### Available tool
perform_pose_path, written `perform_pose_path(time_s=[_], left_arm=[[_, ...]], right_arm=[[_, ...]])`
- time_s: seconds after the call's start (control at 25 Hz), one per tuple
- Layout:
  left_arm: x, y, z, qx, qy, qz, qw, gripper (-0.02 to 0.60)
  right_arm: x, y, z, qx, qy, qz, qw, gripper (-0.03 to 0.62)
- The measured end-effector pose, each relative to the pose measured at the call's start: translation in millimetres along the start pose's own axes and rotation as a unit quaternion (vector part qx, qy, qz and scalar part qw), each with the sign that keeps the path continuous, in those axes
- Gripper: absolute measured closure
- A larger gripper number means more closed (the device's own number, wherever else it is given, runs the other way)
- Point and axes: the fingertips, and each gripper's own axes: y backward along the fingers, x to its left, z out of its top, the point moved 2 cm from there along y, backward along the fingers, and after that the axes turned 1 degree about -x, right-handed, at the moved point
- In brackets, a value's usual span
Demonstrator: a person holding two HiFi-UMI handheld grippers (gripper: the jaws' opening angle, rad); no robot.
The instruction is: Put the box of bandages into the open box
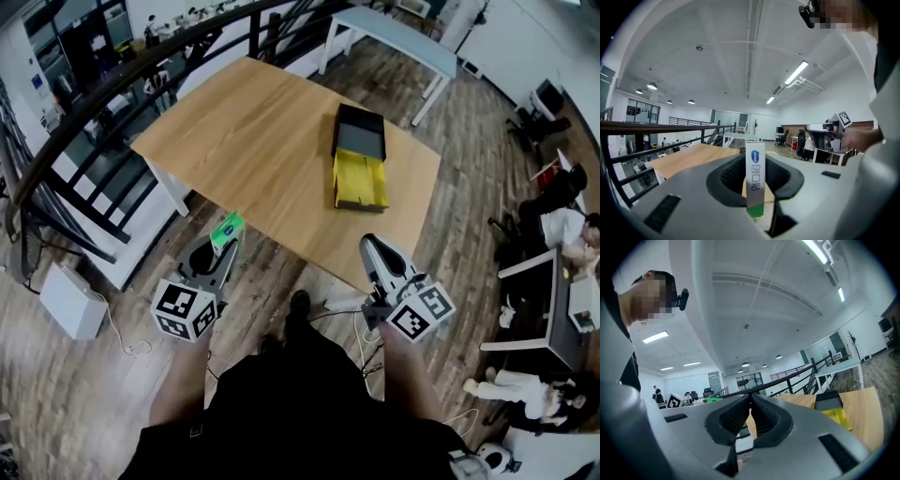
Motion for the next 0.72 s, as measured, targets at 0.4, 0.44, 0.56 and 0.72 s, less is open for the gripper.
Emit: perform_pose_path(time_s=[0.4, 0.44, 0.56, 0.72], left_arm=[[12, -67, -5, 0.026, 0.003, 0.007, 0.9996, 0.485], [13, -78, -4, 0.03, 0.003, 0.008, 0.9995, 0.485], [17, -109, -3, 0.039, 0.004, 0.009, 0.9992, 0.485], [16, -149, 1, 0.046, 0.003, 0.004, 0.9989, 0.485]], right_arm=[[-74, -30, -3, -0.001, -0.026, 0.004, 1.0, 0.555], [-85, -33, -3, 0.0, -0.03, 0.003, 1.0, 0.556], [-120, -42, -3, 0.003, -0.04, -0.002, 0.999, 0.556], [-158, -55, 0, 0.003, -0.049, -0.001, 0.999, 0.555]])
